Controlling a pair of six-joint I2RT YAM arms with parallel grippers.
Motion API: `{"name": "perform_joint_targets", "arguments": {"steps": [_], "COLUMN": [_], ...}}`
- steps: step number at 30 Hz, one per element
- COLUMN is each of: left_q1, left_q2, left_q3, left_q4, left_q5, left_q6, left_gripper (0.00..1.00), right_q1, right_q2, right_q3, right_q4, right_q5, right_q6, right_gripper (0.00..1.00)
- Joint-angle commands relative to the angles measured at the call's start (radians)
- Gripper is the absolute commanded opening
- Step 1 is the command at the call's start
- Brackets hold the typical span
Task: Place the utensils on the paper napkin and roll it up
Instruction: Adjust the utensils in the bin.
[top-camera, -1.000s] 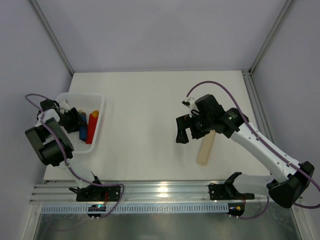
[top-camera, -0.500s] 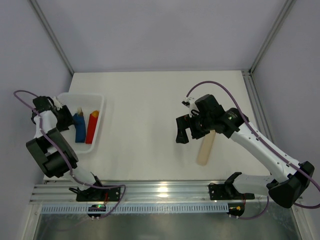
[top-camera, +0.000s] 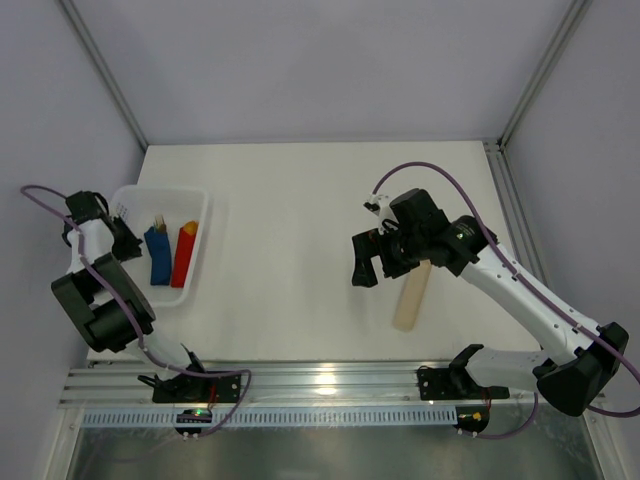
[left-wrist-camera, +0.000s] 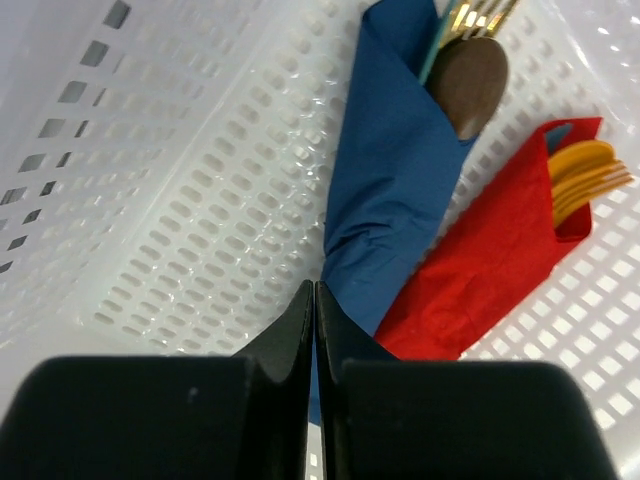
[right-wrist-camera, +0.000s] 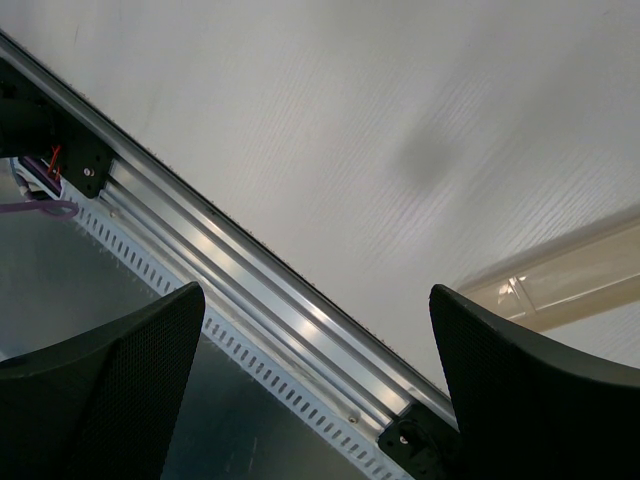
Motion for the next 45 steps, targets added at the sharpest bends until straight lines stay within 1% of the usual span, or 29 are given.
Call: {"name": "perform_joint_targets", "arguments": {"steps": [1, 8, 14, 19, 22, 27, 32, 33, 34, 45], "left_q1": [-0.006, -0.017, -0.035, -0.063, -0.069, -0.071, -0.072, -0.074, -0.075, -0.107], "left_q2": [0.013, 0.079, 0.200, 0.226, 0.269, 0.281, 0.297, 0.297, 0.294, 0.308], "left_q3": [0.008, 0.039, 0.121, 0.126, 0.161, 0.158, 0.161, 0.158, 0.155, 0.138], "left_q4": [0.042, 0.095, 0.107, 0.171, 0.170, 0.204, 0.214, 0.225, 0.231, 0.263], "left_q5": [-0.084, -0.190, -0.183, -0.181, -0.177, -0.186, -0.154, -0.154, -0.125, -0.065], "left_q6": [-0.050, -0.100, -0.124, -0.139, -0.144, -0.146, -0.141, -0.141, -0.141, -0.112], "left_gripper": [0.00, 0.00, 0.00, 0.00, 0.00, 0.00, 0.00, 0.00, 0.00, 0.00], "right_q1": [-0.010, -0.012, -0.012, -0.012, -0.012, -0.012, -0.012, -0.012, -0.012, -0.012], "right_q2": [0.006, 0.067, 0.156, 0.162, 0.170, 0.204, 0.236, 0.237, 0.242, 0.254], "right_q3": [0.017, 0.068, 0.147, 0.150, 0.154, 0.167, 0.200, 0.201, 0.203, 0.200], "right_q4": [0.008, 0.020, 0.017, 0.010, 0.007, 0.017, 0.020, 0.022, 0.024, 0.025], "right_q5": [-0.002, 0.001, -0.019, -0.015, -0.013, -0.015, -0.021, -0.024, -0.024, -0.035], "right_q6": [-0.007, 0.019, 0.042, 0.045, 0.044, 0.047, 0.045, 0.045, 0.045, 0.051], "right_gripper": [0.96, 0.96, 0.96, 0.96, 0.96, 0.96, 0.96, 0.96, 0.96, 0.96]}}
